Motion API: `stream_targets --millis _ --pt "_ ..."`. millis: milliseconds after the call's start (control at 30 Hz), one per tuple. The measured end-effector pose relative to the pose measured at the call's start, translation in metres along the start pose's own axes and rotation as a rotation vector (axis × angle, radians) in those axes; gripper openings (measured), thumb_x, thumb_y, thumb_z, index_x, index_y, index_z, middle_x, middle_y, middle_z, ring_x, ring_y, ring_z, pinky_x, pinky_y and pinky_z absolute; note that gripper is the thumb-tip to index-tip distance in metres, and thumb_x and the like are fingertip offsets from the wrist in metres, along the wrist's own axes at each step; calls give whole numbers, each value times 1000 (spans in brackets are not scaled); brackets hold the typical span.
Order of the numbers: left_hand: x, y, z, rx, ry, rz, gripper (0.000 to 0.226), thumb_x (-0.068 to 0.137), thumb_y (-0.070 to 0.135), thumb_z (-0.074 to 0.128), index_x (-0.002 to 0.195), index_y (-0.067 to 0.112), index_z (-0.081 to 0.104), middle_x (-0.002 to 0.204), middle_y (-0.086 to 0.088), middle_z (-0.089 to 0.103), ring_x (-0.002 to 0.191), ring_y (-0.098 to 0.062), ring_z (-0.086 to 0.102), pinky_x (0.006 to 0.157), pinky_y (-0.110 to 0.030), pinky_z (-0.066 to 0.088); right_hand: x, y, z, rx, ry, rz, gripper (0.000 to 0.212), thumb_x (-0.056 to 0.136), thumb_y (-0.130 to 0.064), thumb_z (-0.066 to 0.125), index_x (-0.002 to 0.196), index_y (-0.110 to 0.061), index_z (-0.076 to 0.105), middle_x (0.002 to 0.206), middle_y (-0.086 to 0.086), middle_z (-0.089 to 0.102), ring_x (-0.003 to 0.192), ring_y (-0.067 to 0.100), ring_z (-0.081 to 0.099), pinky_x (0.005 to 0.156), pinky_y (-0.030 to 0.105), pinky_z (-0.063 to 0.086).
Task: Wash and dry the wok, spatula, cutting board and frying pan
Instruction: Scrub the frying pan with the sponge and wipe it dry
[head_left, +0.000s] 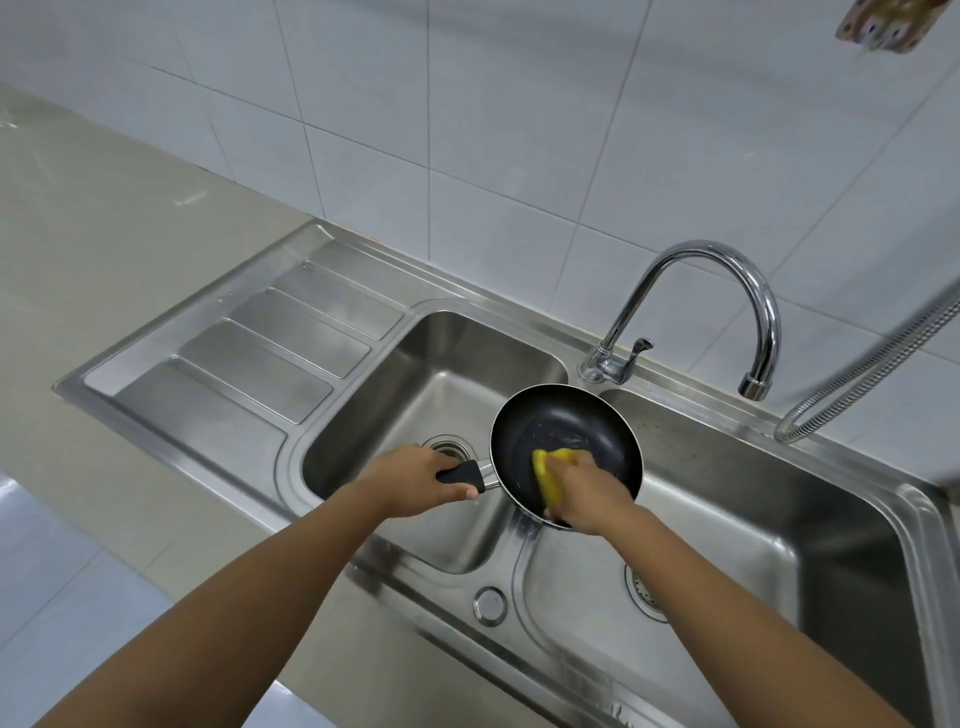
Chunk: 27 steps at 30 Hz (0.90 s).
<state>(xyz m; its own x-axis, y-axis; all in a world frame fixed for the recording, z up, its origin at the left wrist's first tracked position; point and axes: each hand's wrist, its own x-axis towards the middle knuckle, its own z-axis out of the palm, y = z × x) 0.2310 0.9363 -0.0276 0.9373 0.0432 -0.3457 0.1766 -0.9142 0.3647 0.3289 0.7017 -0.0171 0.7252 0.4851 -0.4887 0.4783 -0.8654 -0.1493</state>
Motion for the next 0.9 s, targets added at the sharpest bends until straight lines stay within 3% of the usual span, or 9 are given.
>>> stream_targets --millis 100,167,233,300,433,567,767,900 --pt "0 3 -3 13 -12 8 49 84 75 47 107 36 64 81 9 64 79 -12 59 59 -27 39 3 -19 11 83 200 -14 37 93 -29 53 128 -38 54 117 8 47 105 34 59 85 36 46" --pt "-2 4 0 8 -14 6 50 84 75 46 111 37 64 86 8 66 83 -13 60 63 -28 44 15 -26 12 43 281 -34 35 93 -17 47 120 -32 62 110 8 52 101 35 60 80 35 45" --pt "-4 5 2 -2 -13 -10 54 83 76 46 118 38 62 95 7 67 90 -15 61 74 -31 51 26 -26 3 -7 305 -36 33 94 -18 46 120 -28 64 114 9 56 103 36 60 83 36 46" --pt "-6 5 6 4 -13 -13 59 84 77 44 120 34 62 96 6 67 90 -16 61 78 -34 53 36 -17 -11 -16 310 18 32 95 -23 45 120 -24 65 120 10 61 108 35 60 88 36 47" --pt "-6 2 8 11 -3 -21 60 84 78 42 119 33 62 94 6 67 88 -16 60 76 -33 52 27 8 -25 -30 268 179 27 89 -10 49 107 -8 68 112 15 67 103 37 63 82 35 49" --pt "-2 1 4 -18 -16 -11 55 84 75 46 117 35 64 95 8 68 88 -14 60 73 -31 49 0 -2 -10 -53 144 162 27 91 -24 52 108 -12 69 112 14 67 104 35 63 80 32 47" --pt "-2 5 -2 35 -18 10 54 84 75 45 113 34 64 87 8 66 81 -14 60 69 -30 48 19 -43 -16 -127 167 24 30 91 -12 51 120 -14 61 128 12 49 114 36 57 86 38 45" --pt "-3 0 8 1 7 -2 54 82 77 44 115 38 63 88 9 67 81 -12 60 71 -31 51 38 -20 -31 -142 153 131 39 94 -11 47 133 -14 51 135 12 43 124 33 46 95 42 41"
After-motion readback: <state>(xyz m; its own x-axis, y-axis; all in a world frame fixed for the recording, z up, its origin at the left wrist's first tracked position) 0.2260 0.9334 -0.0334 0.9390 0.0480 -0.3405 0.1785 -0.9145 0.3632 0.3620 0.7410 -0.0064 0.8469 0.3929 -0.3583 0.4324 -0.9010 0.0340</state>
